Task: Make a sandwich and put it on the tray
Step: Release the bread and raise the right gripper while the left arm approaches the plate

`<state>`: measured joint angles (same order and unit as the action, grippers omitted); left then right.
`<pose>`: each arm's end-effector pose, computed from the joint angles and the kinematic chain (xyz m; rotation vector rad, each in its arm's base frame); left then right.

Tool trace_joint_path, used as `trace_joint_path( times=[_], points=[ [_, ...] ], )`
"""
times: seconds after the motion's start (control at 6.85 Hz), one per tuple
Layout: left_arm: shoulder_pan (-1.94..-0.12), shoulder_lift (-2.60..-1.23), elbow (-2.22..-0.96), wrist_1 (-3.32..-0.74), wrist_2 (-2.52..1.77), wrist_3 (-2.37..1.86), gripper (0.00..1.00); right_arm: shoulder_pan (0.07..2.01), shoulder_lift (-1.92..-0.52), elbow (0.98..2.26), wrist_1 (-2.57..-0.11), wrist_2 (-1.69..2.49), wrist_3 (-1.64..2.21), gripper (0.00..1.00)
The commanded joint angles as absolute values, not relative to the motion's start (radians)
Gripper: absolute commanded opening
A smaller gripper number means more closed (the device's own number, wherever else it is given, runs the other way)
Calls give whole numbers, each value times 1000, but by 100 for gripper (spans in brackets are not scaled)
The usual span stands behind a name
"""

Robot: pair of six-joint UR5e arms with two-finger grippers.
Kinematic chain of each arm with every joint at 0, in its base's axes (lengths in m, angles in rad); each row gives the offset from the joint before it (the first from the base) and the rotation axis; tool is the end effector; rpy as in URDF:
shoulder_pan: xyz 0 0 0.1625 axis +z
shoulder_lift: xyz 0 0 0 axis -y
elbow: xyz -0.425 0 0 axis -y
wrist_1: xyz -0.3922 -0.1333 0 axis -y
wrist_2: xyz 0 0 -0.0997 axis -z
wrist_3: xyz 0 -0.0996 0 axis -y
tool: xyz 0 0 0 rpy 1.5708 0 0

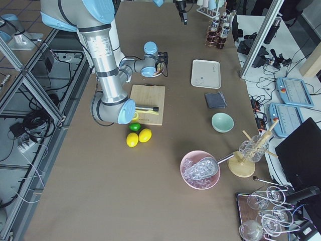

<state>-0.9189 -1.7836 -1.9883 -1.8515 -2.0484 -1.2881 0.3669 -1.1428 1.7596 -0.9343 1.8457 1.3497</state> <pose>0.2566 -0.4805 0.3222 0.1393 0.9916 -0.3652 -0.5392 -0.3211 0.2575 0.1329 -1.2587 -0.0464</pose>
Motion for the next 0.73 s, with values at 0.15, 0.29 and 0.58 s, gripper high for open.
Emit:
trace_joint_path(
  times=[0.15,0.29,0.58],
  points=[
    [-916,-1812,-1985,-1852,-2048,-1293,97,538,-1149,1779,-937,2030,1350,99],
    [-895,-1812,-1996,-1853,-2046,-1311,97,620,-1161,1778,-943,2108,1350,99],
    [-719,-1859,-2017,-1858,-1903,-1469,97,826,-1247,1766,-946,2277,1277,99]
  ],
)
